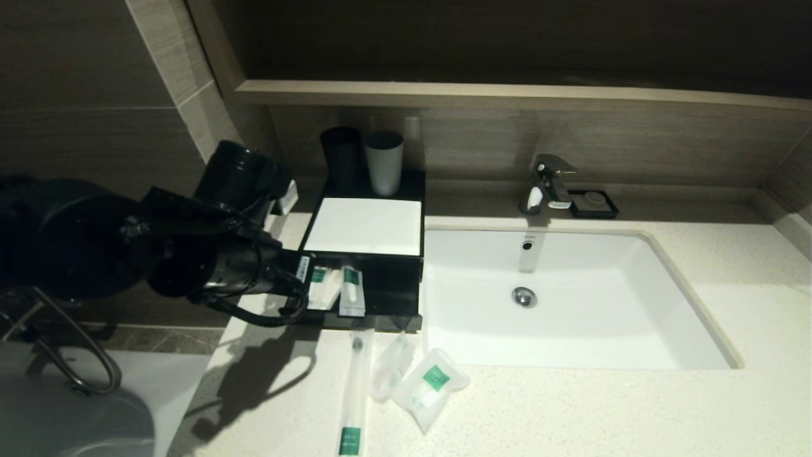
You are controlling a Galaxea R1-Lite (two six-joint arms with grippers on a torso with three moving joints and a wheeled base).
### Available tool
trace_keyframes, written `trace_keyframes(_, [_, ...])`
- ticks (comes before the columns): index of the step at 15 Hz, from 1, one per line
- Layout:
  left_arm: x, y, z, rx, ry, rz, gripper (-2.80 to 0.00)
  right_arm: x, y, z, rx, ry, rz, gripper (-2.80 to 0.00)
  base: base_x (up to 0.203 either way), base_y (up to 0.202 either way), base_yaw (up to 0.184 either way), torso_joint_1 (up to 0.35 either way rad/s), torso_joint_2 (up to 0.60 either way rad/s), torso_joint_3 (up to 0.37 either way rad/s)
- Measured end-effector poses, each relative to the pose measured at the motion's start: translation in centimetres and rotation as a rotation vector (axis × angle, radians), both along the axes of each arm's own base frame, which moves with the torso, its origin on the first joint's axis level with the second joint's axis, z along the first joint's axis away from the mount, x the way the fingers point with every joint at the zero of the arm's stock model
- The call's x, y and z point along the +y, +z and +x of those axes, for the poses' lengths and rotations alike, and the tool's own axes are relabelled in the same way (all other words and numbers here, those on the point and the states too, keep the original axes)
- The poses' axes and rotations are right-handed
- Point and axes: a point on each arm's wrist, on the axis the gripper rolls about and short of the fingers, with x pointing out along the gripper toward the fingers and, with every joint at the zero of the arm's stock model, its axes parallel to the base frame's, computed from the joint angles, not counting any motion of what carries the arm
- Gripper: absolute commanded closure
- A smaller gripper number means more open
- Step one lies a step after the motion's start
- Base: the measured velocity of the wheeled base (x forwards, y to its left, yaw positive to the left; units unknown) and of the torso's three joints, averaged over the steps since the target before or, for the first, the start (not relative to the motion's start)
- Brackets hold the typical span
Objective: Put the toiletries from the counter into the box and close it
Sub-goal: Open the drawer, then pick up the bathroom toiletry
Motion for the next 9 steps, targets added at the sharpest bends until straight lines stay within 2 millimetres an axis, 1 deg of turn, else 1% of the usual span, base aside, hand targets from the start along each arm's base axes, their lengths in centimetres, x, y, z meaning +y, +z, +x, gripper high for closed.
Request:
trace_keyframes(2, [0.3,0.5,-0.9,0.019,-0.028,-0.023,0.00,0.0,0.0,0.0,0.000,0.000,0.000,0.00,0.000,0.000,0.000,0.000,0.00,0.000])
trace_keyframes(4, [0.5,0.8,-2.3,0.075,-0.066,-0.065,0.00,0.0,0.0,0.0,0.000,0.000,0.000,0.00,0.000,0.000,0.000,0.000,0.00,0.000])
trace_keyframes(6, [0.0,1.5,-3.7,0.130,-0.080,-0.100,0.00,0.0,0.0,0.0,0.000,0.000,0.000,0.00,0.000,0.000,0.000,0.000,0.00,0.000])
trace_keyframes(9, [-1.3,2.3,-5.6,0.197,-0.083,-0.144,0.00,0.0,0.0,0.0,-0.001,0.000,0.000,0.00,0.000,0.000,0.000,0.000,0.00,0.000])
